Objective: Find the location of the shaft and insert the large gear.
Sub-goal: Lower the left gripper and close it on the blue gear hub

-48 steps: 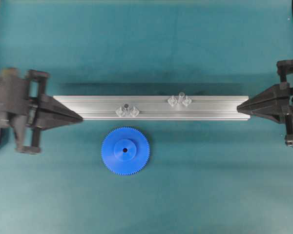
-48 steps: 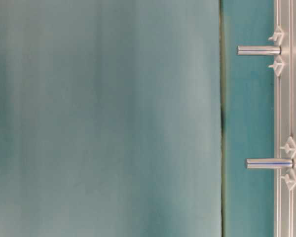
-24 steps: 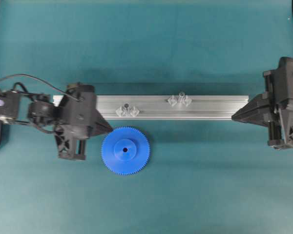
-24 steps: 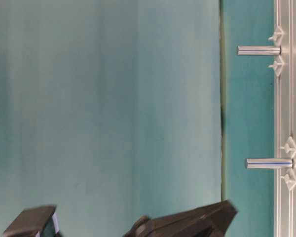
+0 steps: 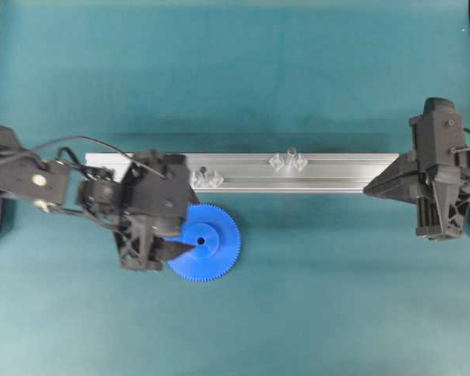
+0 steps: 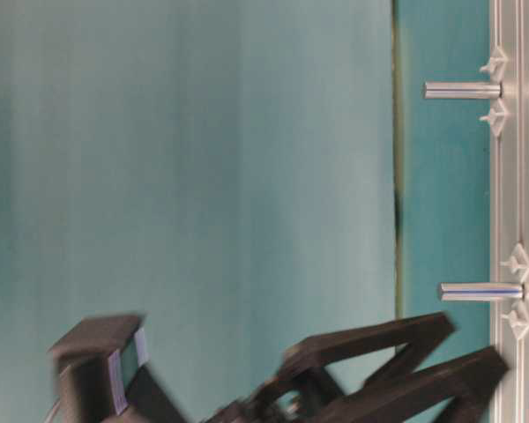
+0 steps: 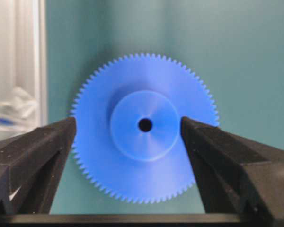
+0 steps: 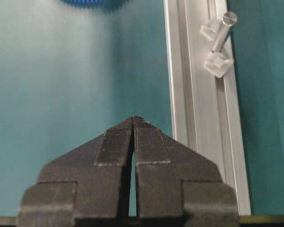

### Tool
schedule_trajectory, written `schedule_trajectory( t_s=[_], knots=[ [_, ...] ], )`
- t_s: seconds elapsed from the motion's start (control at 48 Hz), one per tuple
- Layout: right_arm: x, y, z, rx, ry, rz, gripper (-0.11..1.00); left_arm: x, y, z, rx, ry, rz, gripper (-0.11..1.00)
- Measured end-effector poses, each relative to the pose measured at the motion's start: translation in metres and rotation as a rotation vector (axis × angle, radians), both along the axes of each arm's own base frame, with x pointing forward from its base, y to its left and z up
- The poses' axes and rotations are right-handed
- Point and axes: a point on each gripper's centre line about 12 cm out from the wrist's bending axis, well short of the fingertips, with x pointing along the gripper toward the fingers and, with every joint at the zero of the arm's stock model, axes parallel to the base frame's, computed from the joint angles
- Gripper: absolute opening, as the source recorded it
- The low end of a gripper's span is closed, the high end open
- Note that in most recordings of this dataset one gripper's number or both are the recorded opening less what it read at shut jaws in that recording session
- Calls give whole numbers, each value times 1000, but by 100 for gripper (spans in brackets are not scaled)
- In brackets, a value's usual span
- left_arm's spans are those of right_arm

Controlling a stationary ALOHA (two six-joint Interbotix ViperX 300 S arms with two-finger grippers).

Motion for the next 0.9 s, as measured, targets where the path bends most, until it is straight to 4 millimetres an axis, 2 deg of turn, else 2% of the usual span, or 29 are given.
schedule_trajectory(
  t_s=[0.271, 0.5, 0.667, 0.896],
  knots=[
    [0, 0, 0, 0, 0, -2, 2, 14, -10, -34, 8, 137, -12, 94],
    [0, 0, 0, 0, -2, -2, 2, 25, -11, -42, 13, 153, -14, 94],
    [-1, 0, -1, 0, 0, 0, 2, 24, -11, -52, 20, 198, -15, 94],
    [-1, 0, -1, 0, -2, -2, 2, 22, -11, -56, 20, 223, -11, 94]
  ],
)
